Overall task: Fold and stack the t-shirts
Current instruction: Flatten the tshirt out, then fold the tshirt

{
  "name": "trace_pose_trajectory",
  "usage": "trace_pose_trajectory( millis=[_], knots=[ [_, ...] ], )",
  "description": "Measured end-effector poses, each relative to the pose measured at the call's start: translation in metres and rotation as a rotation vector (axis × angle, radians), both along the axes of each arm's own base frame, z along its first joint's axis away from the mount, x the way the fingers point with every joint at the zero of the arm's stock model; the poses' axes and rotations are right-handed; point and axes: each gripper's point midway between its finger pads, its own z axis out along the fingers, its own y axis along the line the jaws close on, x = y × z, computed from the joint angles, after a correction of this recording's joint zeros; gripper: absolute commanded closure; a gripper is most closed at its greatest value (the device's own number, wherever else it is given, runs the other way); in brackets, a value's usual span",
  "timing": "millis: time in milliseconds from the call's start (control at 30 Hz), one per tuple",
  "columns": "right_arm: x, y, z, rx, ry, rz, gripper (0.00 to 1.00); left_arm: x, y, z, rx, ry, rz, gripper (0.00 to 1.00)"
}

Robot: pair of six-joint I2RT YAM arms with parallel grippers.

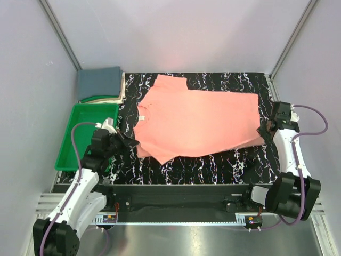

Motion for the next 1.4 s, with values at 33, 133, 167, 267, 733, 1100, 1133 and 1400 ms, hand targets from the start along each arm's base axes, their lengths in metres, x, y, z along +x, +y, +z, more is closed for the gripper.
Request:
trace_pose_trajectory(
  millis=[33, 133, 167, 267, 733, 1100, 1133, 1400],
  knots=[
    [-0.003, -0.002, -0.008, -0.001, 0.022, -0.013, 1.00, -0.003, -0.001, -0.008, 0.001, 0.019, -0.008, 1.00],
    [-0.008, -0.005, -0.025, 0.012, 0.070, -0.055, 1.00, -0.011, -0.005, -0.028, 0.009, 0.067, -0.035, 1.00],
    [-0.011, -0.008, -0.030, 0.022, 0.084, -0.077, 1.00, -0.013, -0.006, -0.032, 0.011, 0.079, -0.043, 1.00],
    [-0.018, -0.018, -0.044, 0.058, 0.120, -0.148, 1.00, -0.017, -0.008, -0.038, 0.020, 0.095, -0.072, 1.00],
    [-0.026, -0.021, -0.056, 0.077, 0.165, -0.180, 1.00, 0.037, -0.018, 0.001, 0.088, 0.080, -0.121, 1.00],
    [-0.007, -0.033, -0.062, 0.068, 0.154, -0.177, 1.00, 0.121, -0.031, -0.006, 0.152, 0.162, -0.143, 1.00],
    [-0.005, -0.035, -0.064, 0.068, 0.154, -0.181, 1.00, 0.130, -0.032, -0.008, 0.163, 0.173, -0.140, 1.00],
    [-0.009, -0.052, -0.087, 0.086, 0.206, -0.234, 1.00, 0.167, -0.036, -0.014, 0.200, 0.207, -0.145, 1.00]
  ],
)
